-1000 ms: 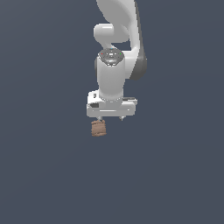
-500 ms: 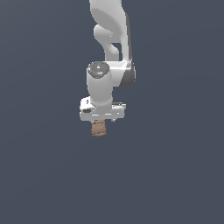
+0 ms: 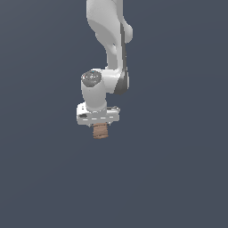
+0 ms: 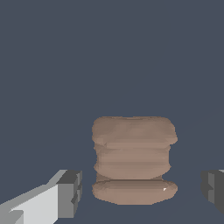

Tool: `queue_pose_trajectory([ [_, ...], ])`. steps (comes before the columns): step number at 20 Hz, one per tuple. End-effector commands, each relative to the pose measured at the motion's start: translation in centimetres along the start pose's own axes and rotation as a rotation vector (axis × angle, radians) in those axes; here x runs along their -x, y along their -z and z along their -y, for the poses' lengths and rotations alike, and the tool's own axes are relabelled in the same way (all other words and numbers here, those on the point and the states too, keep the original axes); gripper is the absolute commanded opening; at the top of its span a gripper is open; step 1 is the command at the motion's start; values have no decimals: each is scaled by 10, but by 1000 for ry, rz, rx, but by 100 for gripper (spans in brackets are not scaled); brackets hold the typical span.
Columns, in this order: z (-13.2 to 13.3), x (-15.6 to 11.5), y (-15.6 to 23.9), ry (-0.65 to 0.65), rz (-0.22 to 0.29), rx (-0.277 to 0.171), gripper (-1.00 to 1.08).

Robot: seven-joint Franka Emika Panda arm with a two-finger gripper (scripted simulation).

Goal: Pick up the object and move it to a goal position.

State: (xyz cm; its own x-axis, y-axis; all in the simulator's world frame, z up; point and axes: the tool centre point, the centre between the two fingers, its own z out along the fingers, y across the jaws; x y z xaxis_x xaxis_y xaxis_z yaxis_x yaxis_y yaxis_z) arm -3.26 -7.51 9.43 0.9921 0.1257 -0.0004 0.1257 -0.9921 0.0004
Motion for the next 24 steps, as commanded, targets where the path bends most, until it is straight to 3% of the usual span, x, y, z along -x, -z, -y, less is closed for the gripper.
queue_pose_trajectory([
  [1, -2, 1, -2, 4, -1, 0, 100],
  [20, -1, 1, -52, 4, 0, 0, 100],
  [21, -1, 1, -52, 4, 0, 0, -100],
  [24, -1, 1, -52, 4, 0, 0, -100],
])
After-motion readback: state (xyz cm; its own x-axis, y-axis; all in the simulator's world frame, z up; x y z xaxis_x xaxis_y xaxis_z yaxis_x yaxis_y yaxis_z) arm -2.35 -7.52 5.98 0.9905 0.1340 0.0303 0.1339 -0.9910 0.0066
